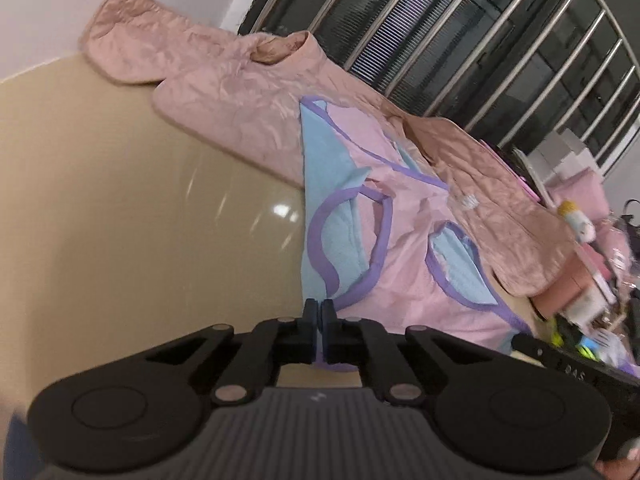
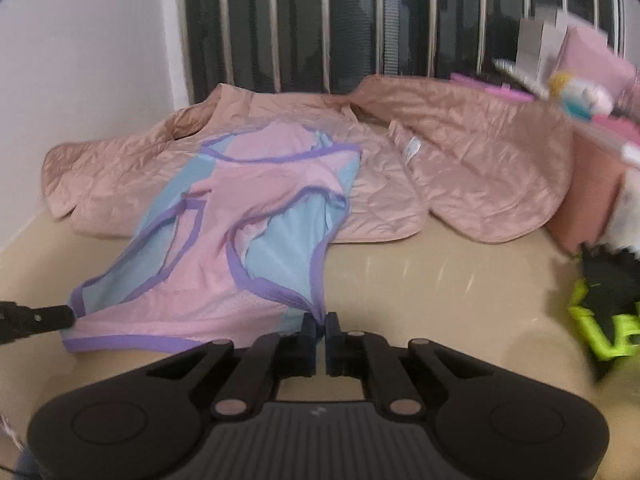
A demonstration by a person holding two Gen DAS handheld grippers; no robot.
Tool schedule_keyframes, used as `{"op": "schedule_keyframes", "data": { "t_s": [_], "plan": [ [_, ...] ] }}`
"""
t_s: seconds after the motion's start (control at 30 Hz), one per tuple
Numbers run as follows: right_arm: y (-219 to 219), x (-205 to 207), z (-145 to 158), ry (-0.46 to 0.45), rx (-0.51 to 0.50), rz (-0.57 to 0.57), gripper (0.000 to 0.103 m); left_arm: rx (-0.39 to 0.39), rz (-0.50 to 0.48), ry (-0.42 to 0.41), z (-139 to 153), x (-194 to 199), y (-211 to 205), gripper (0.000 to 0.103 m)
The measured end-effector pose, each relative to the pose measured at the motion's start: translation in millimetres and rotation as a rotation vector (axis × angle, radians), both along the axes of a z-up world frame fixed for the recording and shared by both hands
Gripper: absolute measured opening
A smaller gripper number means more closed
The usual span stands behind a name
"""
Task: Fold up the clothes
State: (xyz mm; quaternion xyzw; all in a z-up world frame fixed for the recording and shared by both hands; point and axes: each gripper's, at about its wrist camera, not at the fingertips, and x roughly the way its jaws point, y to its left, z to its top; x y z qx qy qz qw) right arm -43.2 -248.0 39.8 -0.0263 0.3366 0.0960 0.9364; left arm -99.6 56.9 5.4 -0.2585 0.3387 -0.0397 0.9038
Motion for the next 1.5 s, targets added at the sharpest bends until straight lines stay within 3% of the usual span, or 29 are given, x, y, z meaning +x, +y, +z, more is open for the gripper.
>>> {"op": "schedule_keyframes", "data": {
  "t_s": [0.13, 0.23, 0.27, 0.3, 0.37, 0.43, 0.5, 0.6, 0.63, 0.67, 0.7, 0.77, 0.8, 0.87, 0.97, 1.03, 1.07, 1.17, 1.2, 1.3, 1.5],
  "plan": [
    [-10.8, -12.9, -1.2, 0.014, -0.051, -0.044, 0.004, 0.002, -0.067, -0.007, 6.6, -43.2, -17.7, 0.002],
    [-18.8, -22.6, -2.2, 0.025, -0.089, -0.078, 0.013, 0.078, -0.081, -0.023, 12.0, -49.4, -27.3, 0.013],
    [-21.5, -25.9, -2.5, 0.029, -0.102, -0.089, 0.023, 0.109, -0.093, -0.029, 15.5, -45.2, -28.5, 0.025],
    [-22.2, -29.2, -0.2, 0.018, -0.107, -0.095, 0.042, 0.152, -0.115, -0.031, 21.2, -35.3, -30.9, 0.043],
    [-21.2, -38.6, 7.3, -0.017, -0.092, -0.086, 0.064, 0.237, -0.141, -0.057, 32.5, -14.4, -38.7, 0.05],
    [-16.8, -46.2, 11.0, -0.023, -0.059, -0.052, 0.065, 0.337, -0.197, -0.09, 40.8, 19.2, -51.1, 0.055],
    [-5.6, -53.9, 10.2, -0.008, -0.027, 0.001, 0.065, 0.413, -0.255, -0.104, 40.5, 56.4, -64.3, 0.056],
    [22.0, -70.4, 4.1, 0.013, -0.013, 0.093, 0.064, 0.446, -0.363, -0.045, 23.6, 107.8, -79.3, 0.056],
    [31.8, -76.5, 2.9, 0.009, -0.008, 0.123, 0.064, 0.461, -0.358, -0.02, 17.3, 115.9, -80.1, 0.055],
    [40.4, -78.4, 1.7, 0.007, -0.001, 0.144, 0.064, 0.475, -0.352, 0.005, 11.0, 124.0, -80.9, 0.046],
    [48.5, -78.7, 0.4, 0.006, 0.008, 0.161, 0.064, 0.485, -0.345, 0.023, 5.3, 130.7, -80.9, 0.03],
    [64.8, -79.2, -2.1, 0.003, 0.026, 0.196, 0.064, 0.442, -0.334, 0.02, 3.1, 132.2, -72.6, 0.014],
    [72.9, -79.5, -3.4, 0.002, 0.035, 0.213, 0.064, 0.385, -0.327, 0.026, 3.9, 133.0, -64.8, 0.01],
    [89.2, -80.1, -5.9, -0.001, 0.054, 0.248, 0.064, 0.306, -0.27, 0.032, 5.7, 133.0, -49.9, 0.008],
    [115.5, -71.8, -12.1, -0.008, 0.049, 0.28, 0.064, 0.278, -0.189, 0.03, 6.0, 127.0, -33.8, 0.007],
    [126.2, -64.0, -18.5, 0.008, 0.031, 0.285, 0.054, 0.253, -0.156, 0.032, 6.8, 123.2, -24.3, 0.006],
    [126.8, -63.8, -20.7, 0.009, 0.028, 0.281, 0.04, 0.249, -0.139, 0.031, 7.5, 121.0, -20.4, 0.006],
    [128.5, -63.3, -27.2, 0.012, 0.018, 0.266, 0.032, 0.233, -0.088, 0.022, 8.9, 110.7, -8.9, 0.005],
    [127.1, -67.1, -28.6, 0.009, 0.015, 0.268, 0.021, 0.212, -0.075, 0.014, 10.5, 105.1, -4.5, 0.005],
    [115.9, -82.7, -29.4, 0.009, -0.001, 0.284, 0.015, 0.179, -0.039, 0.003, 11.6, 82.7, 5.8, 0.005],
    [64.9, -104.1, -20.2, 0.048, -0.074, 0.28, 0.007, 0.029, 0.016, -0.014, 4.7, 13.5, 16.0, 0.003]
  ]
}}
